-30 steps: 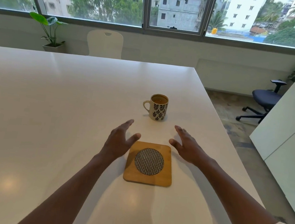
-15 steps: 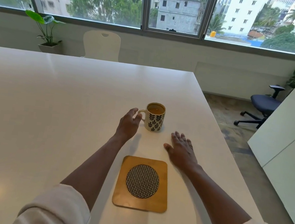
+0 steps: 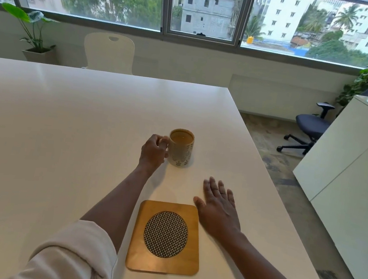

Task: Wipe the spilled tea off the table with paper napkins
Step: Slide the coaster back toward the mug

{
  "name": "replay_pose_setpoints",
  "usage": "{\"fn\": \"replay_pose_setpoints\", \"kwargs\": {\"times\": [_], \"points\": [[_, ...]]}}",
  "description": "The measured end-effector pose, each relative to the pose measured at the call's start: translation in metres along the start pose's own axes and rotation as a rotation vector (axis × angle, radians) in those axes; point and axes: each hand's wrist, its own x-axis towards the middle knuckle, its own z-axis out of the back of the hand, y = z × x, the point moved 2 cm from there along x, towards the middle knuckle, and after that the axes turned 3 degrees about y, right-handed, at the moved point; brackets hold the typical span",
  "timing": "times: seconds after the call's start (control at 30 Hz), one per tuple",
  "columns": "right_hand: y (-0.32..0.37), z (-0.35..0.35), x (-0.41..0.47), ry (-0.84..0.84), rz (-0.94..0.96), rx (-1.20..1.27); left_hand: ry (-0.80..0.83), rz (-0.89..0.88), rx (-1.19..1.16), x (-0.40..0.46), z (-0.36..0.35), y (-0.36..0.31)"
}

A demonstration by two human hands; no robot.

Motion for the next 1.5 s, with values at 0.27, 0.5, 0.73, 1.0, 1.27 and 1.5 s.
{"fn": "replay_pose_setpoints", "kwargs": {"times": [0.27,0.5,0.73,1.0,1.27,1.5], "points": [[-0.001,0.0,-0.003,-0.021,0.005,-0.002,0.041,0.059,-0.053,0.013,-0.008,0.001],[0.002,0.002,-0.002,-0.047,0.002,0.001,0.014,0.042,-0.166,0.016,-0.009,0.003],[0.004,0.004,-0.004,-0.049,-0.008,0.011,0.012,0.047,-0.156,0.017,-0.006,0.001],[0.006,0.007,-0.003,-0.067,-0.015,0.028,0.047,0.035,-0.217,-0.001,0.012,-0.017],[0.01,0.013,-0.009,-0.062,-0.02,0.048,0.066,0.025,-0.255,-0.059,0.031,-0.027],[0.014,0.017,-0.015,-0.044,-0.03,0.058,0.098,0.01,-0.237,-0.125,0.04,-0.029]]}}
